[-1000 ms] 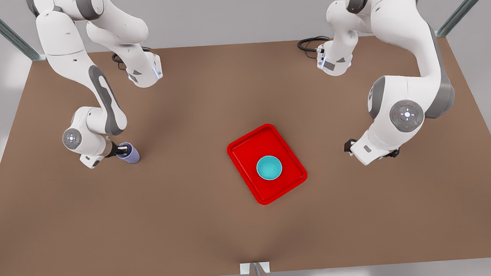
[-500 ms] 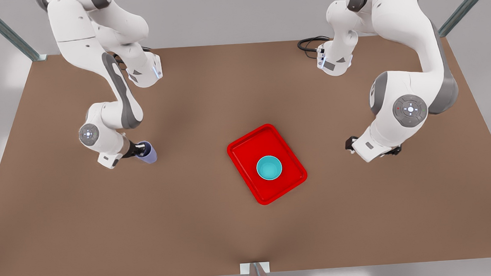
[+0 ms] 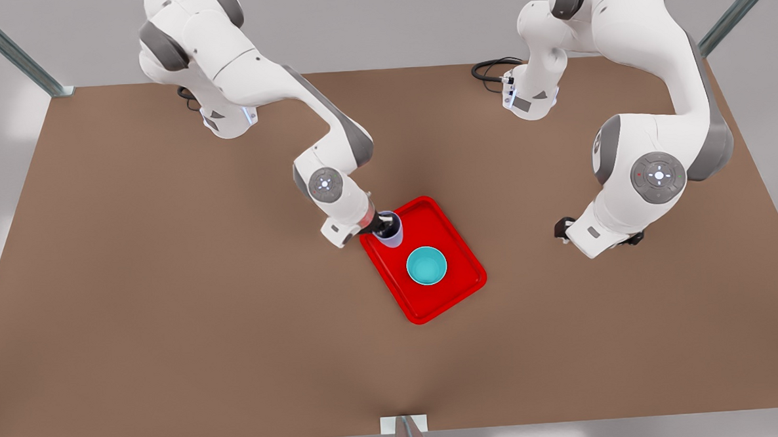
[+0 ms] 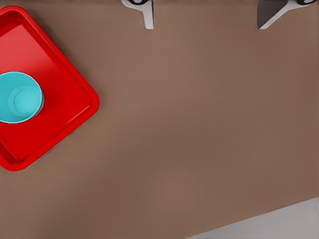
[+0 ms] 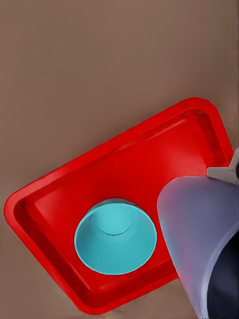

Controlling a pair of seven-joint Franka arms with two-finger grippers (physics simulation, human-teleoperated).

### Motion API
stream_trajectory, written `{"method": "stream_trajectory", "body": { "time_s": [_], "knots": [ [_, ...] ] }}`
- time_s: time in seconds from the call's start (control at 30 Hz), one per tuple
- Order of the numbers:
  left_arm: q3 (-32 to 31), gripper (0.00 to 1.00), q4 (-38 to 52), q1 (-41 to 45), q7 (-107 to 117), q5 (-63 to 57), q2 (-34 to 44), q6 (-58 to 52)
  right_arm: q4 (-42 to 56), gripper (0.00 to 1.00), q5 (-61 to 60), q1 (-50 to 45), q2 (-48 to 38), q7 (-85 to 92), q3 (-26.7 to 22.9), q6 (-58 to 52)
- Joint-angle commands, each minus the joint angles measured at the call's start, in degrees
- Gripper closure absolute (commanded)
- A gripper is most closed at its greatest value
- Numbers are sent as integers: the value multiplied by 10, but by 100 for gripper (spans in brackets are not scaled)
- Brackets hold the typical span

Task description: Place the bowl on the tray with the left arm and the cup on the tray with the right arm

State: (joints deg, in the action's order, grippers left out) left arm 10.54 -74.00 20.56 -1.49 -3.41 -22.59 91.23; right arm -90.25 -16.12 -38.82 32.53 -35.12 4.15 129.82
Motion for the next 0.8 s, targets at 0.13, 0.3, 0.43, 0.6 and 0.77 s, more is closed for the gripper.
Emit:
{"method": "stream_trajectory", "body": {
  "time_s": [0.13,0.3,0.43,0.6,0.77],
  "knots": [
    [0,0,0,0,0,0,-4,3,143,79,-3,-61,97,-111,-22,-3],
    [0,0,1,0,1,0,-3,2,182,79,1,-82,139,-122,-80,3],
    [0,0,0,0,2,1,1,-3,210,79,0,-103,169,-126,-102,4],
    [0,0,0,1,11,1,1,-3,116,79,2,-82,83,-61,-106,-7],
    [0,0,-1,1,17,1,1,-3,47,79,42,-62,55,-33,-92,3]
  ]
}}
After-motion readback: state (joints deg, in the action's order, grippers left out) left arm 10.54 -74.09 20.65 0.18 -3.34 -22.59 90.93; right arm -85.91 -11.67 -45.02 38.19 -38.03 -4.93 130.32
